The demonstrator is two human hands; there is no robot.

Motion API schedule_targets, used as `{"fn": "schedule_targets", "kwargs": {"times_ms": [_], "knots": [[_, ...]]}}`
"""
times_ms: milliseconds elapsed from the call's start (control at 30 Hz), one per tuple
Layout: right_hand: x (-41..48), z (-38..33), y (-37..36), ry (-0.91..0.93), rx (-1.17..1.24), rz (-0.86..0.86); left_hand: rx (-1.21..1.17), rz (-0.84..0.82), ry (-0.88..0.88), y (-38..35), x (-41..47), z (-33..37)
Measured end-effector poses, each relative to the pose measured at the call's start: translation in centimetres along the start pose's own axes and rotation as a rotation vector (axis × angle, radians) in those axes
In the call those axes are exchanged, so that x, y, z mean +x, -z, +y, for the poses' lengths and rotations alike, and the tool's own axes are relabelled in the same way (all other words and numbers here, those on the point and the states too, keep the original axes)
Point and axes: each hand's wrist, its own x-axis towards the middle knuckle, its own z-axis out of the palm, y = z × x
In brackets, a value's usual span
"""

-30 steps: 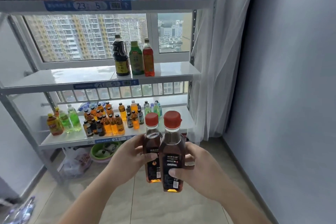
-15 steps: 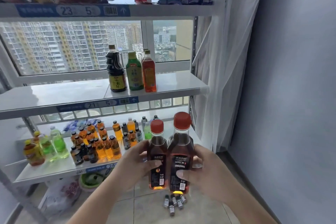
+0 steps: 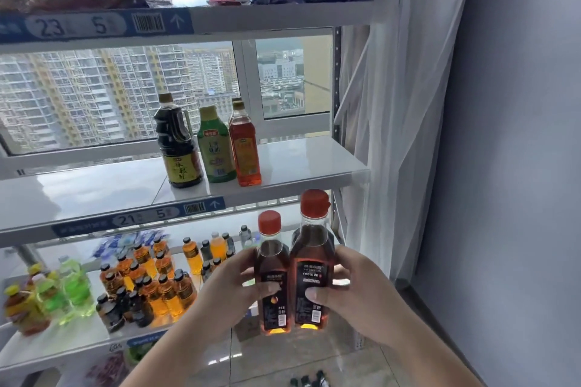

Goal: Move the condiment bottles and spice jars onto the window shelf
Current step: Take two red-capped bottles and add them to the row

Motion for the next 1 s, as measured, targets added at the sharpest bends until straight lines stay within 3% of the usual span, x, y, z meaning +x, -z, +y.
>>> {"fn": "schedule_targets", "kwargs": {"times_ms": [400,1000], "knots": [[13.1,3.3,5.9,0.109,-0.010,-0.040,-0.034,0.136,-0.035,-0.6,12.3,2.0],[33.6,4.1,6.6,0.160,0.075,0.030,-0.017,0.119,-0.106,6.1,27.1,1.8]]}}
